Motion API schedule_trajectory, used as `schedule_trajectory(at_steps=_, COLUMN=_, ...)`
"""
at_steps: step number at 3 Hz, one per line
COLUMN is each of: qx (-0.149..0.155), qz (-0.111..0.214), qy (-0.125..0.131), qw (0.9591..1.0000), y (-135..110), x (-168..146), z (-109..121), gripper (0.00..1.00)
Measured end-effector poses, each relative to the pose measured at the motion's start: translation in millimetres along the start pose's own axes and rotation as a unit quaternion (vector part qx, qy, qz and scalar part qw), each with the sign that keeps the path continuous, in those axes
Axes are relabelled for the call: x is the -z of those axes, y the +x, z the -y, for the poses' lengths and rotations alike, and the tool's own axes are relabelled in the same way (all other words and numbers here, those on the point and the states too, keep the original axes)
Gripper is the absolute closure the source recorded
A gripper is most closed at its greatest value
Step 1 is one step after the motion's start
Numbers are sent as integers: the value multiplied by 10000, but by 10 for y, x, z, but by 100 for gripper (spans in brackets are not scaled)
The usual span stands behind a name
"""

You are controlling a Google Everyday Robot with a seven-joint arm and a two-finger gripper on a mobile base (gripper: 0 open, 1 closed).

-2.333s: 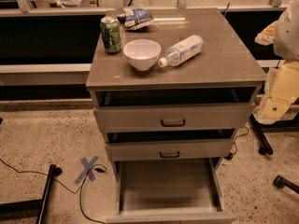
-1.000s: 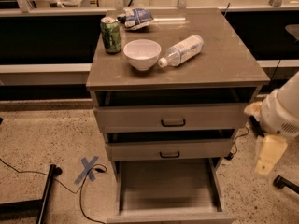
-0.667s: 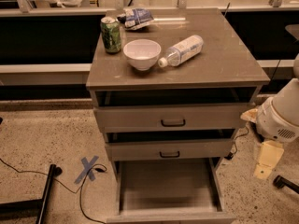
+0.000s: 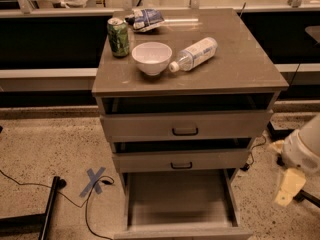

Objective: Close bottom drawer

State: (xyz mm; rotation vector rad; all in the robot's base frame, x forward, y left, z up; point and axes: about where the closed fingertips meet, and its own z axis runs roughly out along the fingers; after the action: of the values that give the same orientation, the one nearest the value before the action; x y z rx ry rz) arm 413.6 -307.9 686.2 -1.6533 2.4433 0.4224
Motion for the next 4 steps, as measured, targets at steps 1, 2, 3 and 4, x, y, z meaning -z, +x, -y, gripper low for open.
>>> schedule_trajectory(at_steps=1, qx=-240, qz=592, qy=5, qw=9980, y=417, x=-771, z=4, gripper=0)
schedule_trajectory(at_steps=2, qx=-2, qz=714, qy=310, qw=9970, y=507, x=-988, z=287, gripper=0)
schedule_trajectory(at_steps=3, qx=86, qz=716, qy=285, qw=9970, y=436, x=-1013, z=318, gripper=0)
schedule_trajectory(at_steps=4, qx=170, qz=985, qy=316, qw=9945, y=467, x=-1338, z=380, gripper=0)
